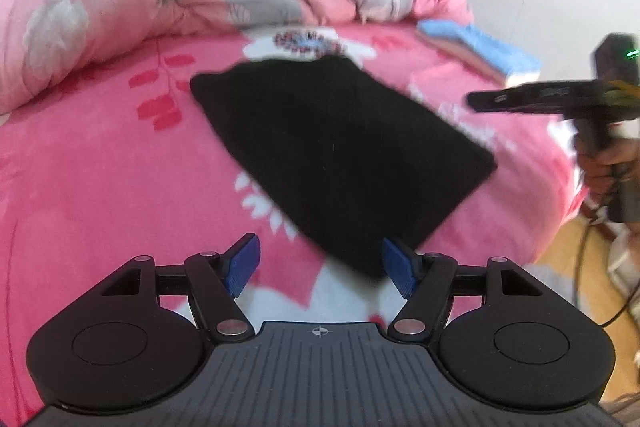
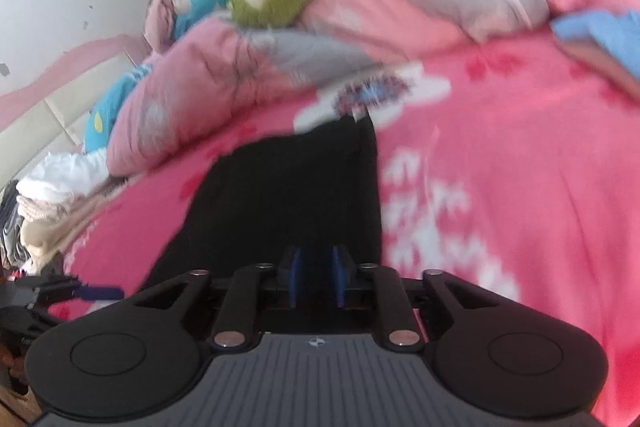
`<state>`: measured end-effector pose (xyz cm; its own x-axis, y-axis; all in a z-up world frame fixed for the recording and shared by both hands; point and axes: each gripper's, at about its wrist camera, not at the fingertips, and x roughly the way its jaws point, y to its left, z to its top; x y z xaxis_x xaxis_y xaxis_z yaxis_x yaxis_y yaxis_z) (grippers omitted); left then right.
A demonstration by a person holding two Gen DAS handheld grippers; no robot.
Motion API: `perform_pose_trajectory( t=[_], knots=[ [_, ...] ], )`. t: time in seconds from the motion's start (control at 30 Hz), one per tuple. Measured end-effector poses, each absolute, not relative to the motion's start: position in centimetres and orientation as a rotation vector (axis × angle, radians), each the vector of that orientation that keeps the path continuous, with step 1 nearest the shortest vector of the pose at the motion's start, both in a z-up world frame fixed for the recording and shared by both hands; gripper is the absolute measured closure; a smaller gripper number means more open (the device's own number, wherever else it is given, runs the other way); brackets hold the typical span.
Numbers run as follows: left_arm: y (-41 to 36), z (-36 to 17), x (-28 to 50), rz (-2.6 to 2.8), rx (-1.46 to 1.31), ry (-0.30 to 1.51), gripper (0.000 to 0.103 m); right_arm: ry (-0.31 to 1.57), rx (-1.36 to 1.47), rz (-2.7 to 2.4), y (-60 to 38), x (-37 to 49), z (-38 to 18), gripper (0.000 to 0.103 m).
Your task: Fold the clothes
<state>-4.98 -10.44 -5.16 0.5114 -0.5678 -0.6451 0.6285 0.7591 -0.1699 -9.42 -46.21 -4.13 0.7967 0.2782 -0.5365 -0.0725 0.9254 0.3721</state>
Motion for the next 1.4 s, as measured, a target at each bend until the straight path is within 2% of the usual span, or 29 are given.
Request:
perform_pose_trajectory(
  t=[0.07, 0.33, 0.43, 0.47, 0.5, 0.6, 1.07, 1.23, 1.33, 1.4],
  knots=[
    [-10.2, -4.7, -4.6, -0.733, 0.058, 0.716, 0.035, 0.629, 0.320, 0.187, -46.2, -7.1, -4.0, 0.070],
    [-12.3, -6.4, -2.7, -0.750, 0.054, 0.703, 0.035, 0.740, 0.307, 0.176, -46.2, -2.4, -7.0, 0.070],
    [-12.5, -6.7, -2.6, -0.745, 0.074, 0.682, 0.035, 0.731, 0.296, 0.184, -45.8, -2.1, -7.3, 0.075],
    [-12.6, -6.7, -2.6, -0.745, 0.077, 0.682, 0.035, 0.726, 0.291, 0.184, -45.7, -2.2, -7.3, 0.079],
    [-12.6, -6.8, -2.6, -0.745, 0.078, 0.681, 0.035, 0.719, 0.285, 0.186, -45.6, -2.2, -7.2, 0.088],
    [-12.8, -6.8, -2.5, -0.743, 0.082, 0.678, 0.035, 0.687, 0.272, 0.167, -45.3, -2.7, -6.8, 0.097],
    [-13.4, -6.5, -2.1, -0.731, 0.096, 0.658, 0.036, 0.561, 0.259, 0.053, -45.3, -4.1, -5.2, 0.098],
    [-13.7, -7.1, -1.9, -0.723, 0.111, 0.682, 0.036, 0.613, 0.288, 0.041, -45.8, -3.7, -7.1, 0.098],
    [-13.6, -7.2, -1.8, -0.715, 0.115, 0.691, 0.036, 0.629, 0.318, 0.052, -46.1, -3.7, -7.7, 0.095],
    [-13.4, -7.0, -1.7, -0.709, 0.111, 0.694, 0.036, 0.616, 0.367, 0.045, -46.9, -5.1, -7.3, 0.090]
  ],
)
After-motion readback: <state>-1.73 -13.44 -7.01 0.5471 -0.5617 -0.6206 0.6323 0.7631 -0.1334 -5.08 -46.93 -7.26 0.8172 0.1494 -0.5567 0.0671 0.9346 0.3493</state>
